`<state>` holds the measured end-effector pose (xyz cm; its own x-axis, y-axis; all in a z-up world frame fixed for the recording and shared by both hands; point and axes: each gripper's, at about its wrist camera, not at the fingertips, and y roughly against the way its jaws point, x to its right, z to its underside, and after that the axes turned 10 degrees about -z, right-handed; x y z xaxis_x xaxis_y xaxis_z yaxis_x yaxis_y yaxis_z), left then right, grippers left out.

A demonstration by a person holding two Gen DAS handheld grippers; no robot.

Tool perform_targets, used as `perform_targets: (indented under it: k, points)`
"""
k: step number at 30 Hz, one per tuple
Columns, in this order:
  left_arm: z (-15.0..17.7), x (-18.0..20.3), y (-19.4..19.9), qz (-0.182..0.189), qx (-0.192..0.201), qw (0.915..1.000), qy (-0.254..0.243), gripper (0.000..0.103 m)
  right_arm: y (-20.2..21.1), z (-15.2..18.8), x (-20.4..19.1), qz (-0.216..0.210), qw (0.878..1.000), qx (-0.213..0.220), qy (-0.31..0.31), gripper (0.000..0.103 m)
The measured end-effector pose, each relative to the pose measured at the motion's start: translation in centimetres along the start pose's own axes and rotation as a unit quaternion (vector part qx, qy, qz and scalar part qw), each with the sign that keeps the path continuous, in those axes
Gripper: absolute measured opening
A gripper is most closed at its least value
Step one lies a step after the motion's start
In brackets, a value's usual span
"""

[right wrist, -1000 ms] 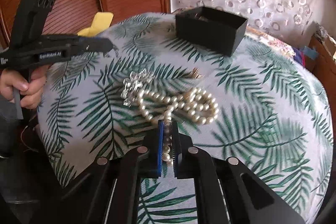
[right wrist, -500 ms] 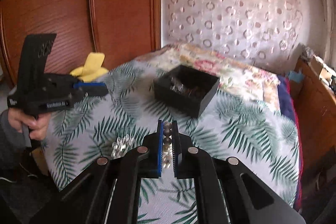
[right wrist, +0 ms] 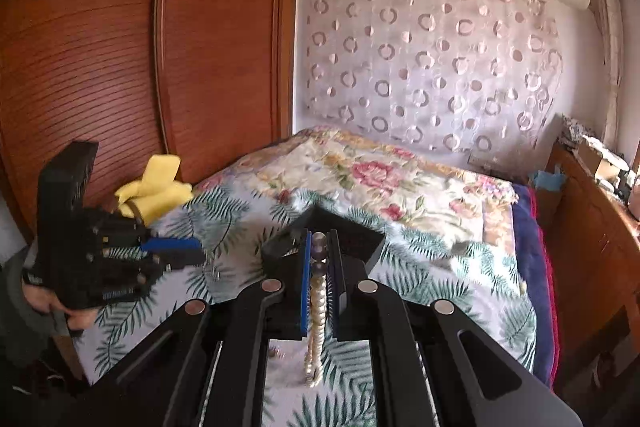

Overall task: Organize jewelry
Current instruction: 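Lower the pendant into the black box with the left tool while the right tool drops the pearls in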

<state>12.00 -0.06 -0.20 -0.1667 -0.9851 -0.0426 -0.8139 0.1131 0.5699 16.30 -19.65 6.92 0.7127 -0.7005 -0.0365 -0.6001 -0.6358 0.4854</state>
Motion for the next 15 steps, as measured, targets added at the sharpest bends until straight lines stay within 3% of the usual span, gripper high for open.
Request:
perform_targets:
  k: [15]
  points:
    - [-4.1,-0.4,-4.5,0.003,0.001,1.0000,0.000,0.011,-3.8,-8.7,3.9,0.004,0.999,0.041,0.033,0.008]
